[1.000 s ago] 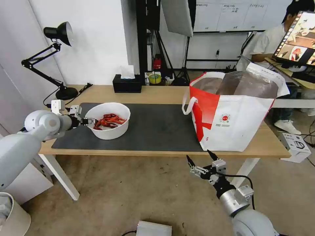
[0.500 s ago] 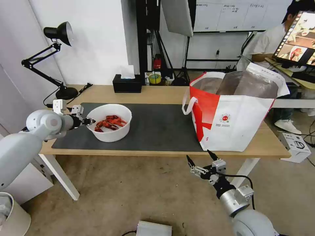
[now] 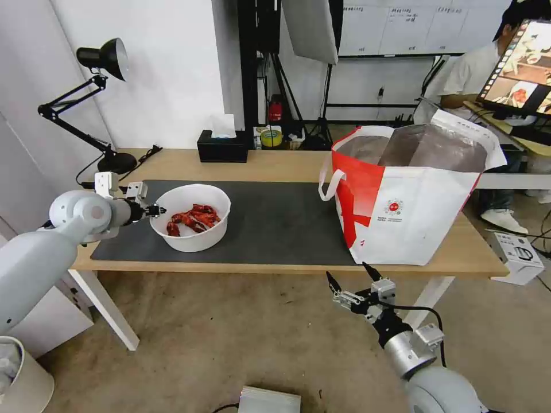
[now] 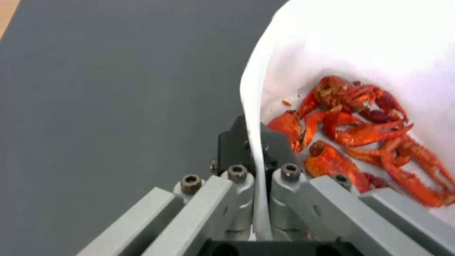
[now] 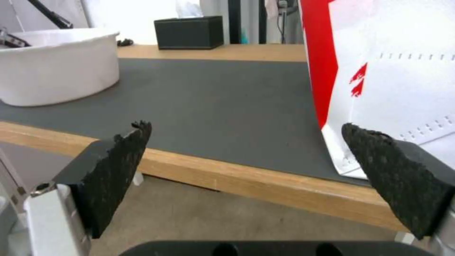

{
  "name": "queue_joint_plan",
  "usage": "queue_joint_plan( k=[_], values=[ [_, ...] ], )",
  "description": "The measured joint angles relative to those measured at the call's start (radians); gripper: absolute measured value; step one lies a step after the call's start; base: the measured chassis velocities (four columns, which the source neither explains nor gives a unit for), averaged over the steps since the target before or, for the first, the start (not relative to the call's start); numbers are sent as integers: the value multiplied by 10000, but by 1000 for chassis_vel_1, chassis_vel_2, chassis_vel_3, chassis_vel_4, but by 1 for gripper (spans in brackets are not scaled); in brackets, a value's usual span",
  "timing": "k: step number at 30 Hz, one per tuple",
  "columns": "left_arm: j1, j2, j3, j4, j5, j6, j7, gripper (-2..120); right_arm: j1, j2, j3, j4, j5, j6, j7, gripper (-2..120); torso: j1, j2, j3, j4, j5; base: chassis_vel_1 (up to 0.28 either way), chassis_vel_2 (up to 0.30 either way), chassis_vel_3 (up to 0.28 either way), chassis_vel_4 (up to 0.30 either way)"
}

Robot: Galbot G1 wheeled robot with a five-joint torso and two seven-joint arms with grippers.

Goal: Pick up the trash from the table and place it into the takeout bag.

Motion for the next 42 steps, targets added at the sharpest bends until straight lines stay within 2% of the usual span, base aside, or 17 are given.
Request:
queue_joint_plan(
  k=[13,25,28,31,34,35,37,42],
  values=[
    [-1076,-221,332,-180,-412,2,-5,0,0,0,0,0,0,0,0,100,0,-1,0,-1,2,0,0,0,0],
    [-2756,-622,922,-525,-1196,3,-480,0,0,0,0,0,0,0,0,100,0,-2,1,0,1,0,0,0,0],
    [-3663,-913,1188,-707,-1562,3,-693,0,0,0,0,0,0,0,1,100,0,-1,0,0,2,0,0,0,0],
    [-4019,-1051,1315,-729,-1700,3,-767,0,0,0,0,0,0,0,0,100,0,-2,0,1,2,0,0,0,0],
    [-5025,-1477,1808,-727,-2063,0,-937,0,0,0,0,0,0,0,1,100,0,-2,0,-2,3,0,0,0,0],
    [-5025,-1477,1808,-727,-2063,0,-937,0,0,0,0,0,0,0,1,100,0,-2,0,-2,3,0,0,0,0],
    [-5681,-1830,2301,-595,-2320,-1,-994,0,0,0,0,0,0,0,0,100,0,-1,0,-2,2,0,0,0,0],
    [-6211,-2163,2716,-453,-2528,0,-1055,0,1,-1,0,0,0,0,0,100,1,-2,0,-1,2,0,0,0,0]
  ],
)
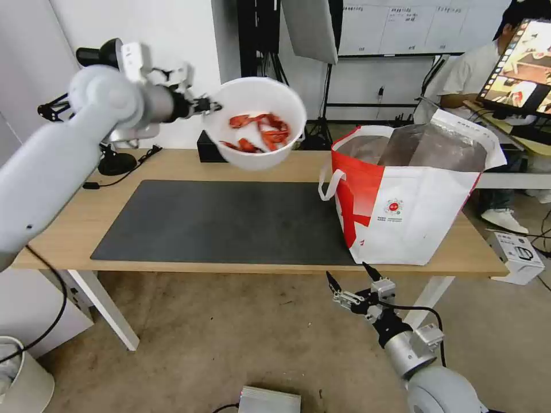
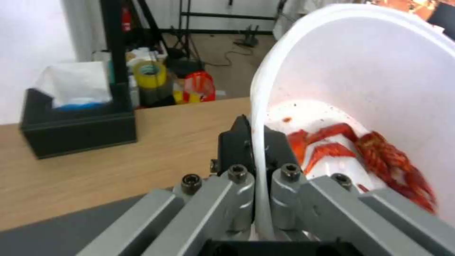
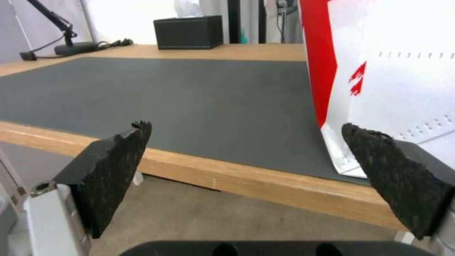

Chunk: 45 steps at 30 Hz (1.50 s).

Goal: Pick up the trash from the table and place it into the takeout bag.

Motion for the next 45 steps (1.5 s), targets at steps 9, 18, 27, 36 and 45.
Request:
queue_joint_plan(
  k=[9,18,27,36,45],
  values=[
    [-1219,-1475,883,799,-306,-1,-242,0,0,0,0,0,0,0,0,100,-1,0,0,0,1,0,0,0,0],
    [-1696,-2763,1399,1433,-287,0,-340,0,0,0,0,0,0,0,0,100,-1,0,0,-1,2,0,0,0,0],
    [-2069,-3974,1540,2907,-122,0,-409,0,0,1,0,0,0,0,-1,100,-1,1,1,1,0,0,0,0,0],
    [-2161,-5076,1781,4056,684,0,-272,0,0,0,0,0,0,0,0,100,-1,1,1,0,0,0,0,0,0],
    [-2069,-5717,1927,4709,1483,0,-78,0,0,0,0,0,0,0,0,100,-1,1,0,1,-1,0,0,0,0]
  ],
)
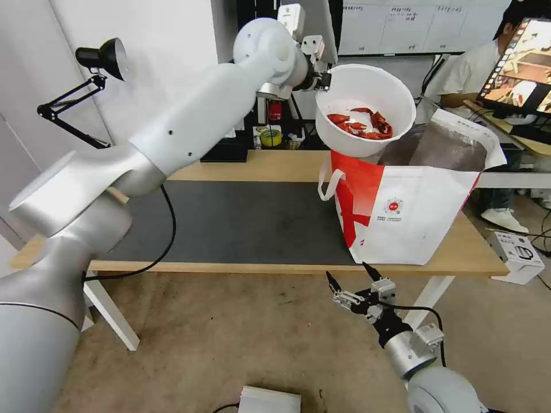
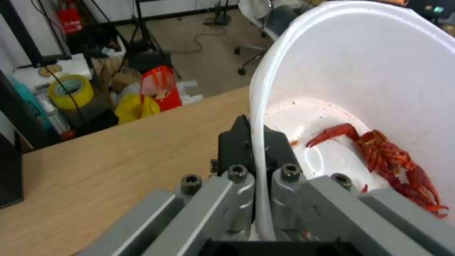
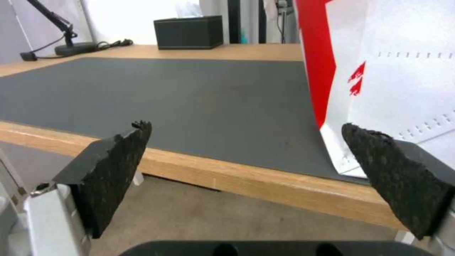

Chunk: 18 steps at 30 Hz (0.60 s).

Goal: Pick up the trash from the table and place it into the takeout bag.

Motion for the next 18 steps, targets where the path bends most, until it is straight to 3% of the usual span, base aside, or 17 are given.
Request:
queue_joint_plan(
  k=[9,18],
  values=[
    [476,-249,121,90,687,-187,115,0,0,0,0,0,0,0,0,100,0,-1,0,1,-1,0,0,0,0],
    [627,-20,244,-457,853,-299,207,0,0,0,0,0,0,0,0,100,0,0,0,1,-1,0,0,0,0]
  ],
)
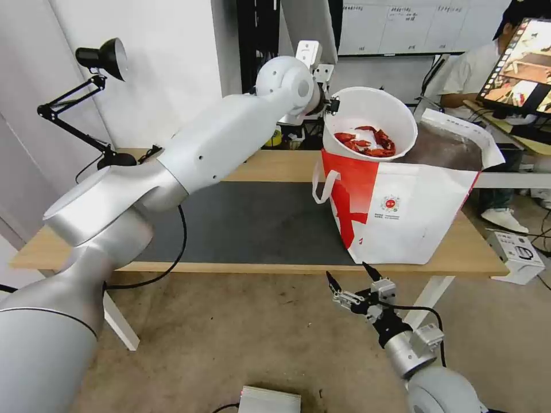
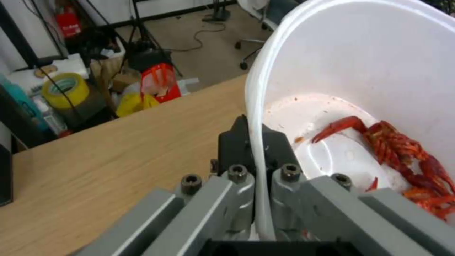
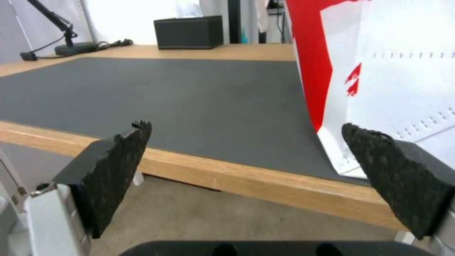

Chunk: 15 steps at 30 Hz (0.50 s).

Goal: Pick up the trash from the table and place it into the takeout bag.

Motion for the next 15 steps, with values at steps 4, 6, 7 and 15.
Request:
queue_joint_plan(
  k=[4,6,7,15],
  values=[
    [-5,142,187,-319,166,0,182,0,0,0,0,0,0,0,0,100,0,0,0,-1,0,0,0,0,0],
    [-17,183,268,-428,283,2,257,0,0,0,0,0,0,0,0,100,0,0,0,-1,0,0,0,0,0],
    [-34,215,343,-508,362,7,316,0,0,0,0,0,0,0,0,100,0,0,0,0,0,0,0,0,0],
    [-172,413,742,-877,696,116,703,0,0,0,0,0,0,0,0,100,0,0,0,-2,0,0,0,0,0]
  ],
)
